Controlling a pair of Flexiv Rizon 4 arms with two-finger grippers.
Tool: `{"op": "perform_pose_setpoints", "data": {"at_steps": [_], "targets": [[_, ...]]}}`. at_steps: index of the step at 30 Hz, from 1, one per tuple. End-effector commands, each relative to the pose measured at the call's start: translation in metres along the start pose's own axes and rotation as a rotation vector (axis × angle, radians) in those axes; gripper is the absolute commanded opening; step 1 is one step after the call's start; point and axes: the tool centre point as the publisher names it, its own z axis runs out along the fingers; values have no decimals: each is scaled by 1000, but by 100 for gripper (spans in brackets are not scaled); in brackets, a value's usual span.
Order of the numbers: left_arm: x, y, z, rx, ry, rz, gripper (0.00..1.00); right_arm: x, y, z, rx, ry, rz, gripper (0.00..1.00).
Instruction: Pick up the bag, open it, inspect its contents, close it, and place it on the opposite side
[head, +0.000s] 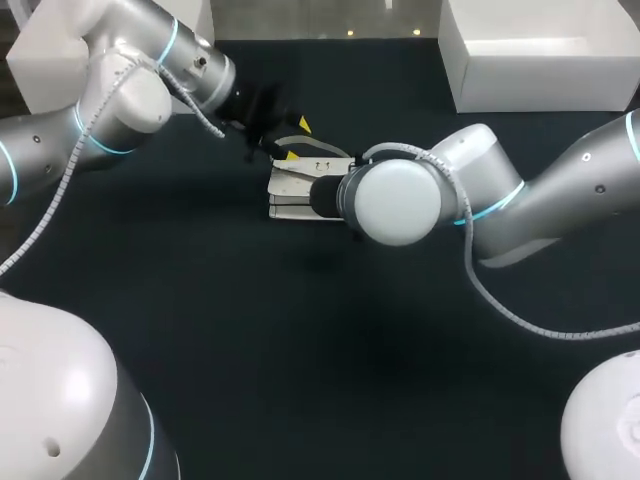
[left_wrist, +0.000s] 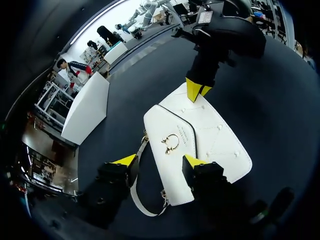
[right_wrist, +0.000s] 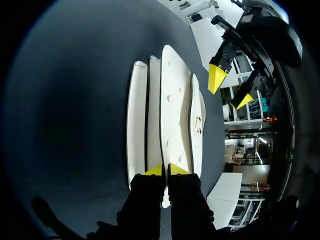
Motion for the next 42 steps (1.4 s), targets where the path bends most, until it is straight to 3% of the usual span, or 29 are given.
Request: {"op": "perform_pose_setpoints", "data": {"at_steps": [1,16,27,42], "targets": [[19,-3,-4,13,-65,11,61,1,1,0,0,-3,0,0],[30,-5,15,35,-22,32,49,1,1,0,0,-3,0,0],[34,-4,27,-12,-13,52,43,1,1,0,0,-3,0,0],[28,3,42,-67,-36,42,26,1,1,0,0,-3,0,0]]}}
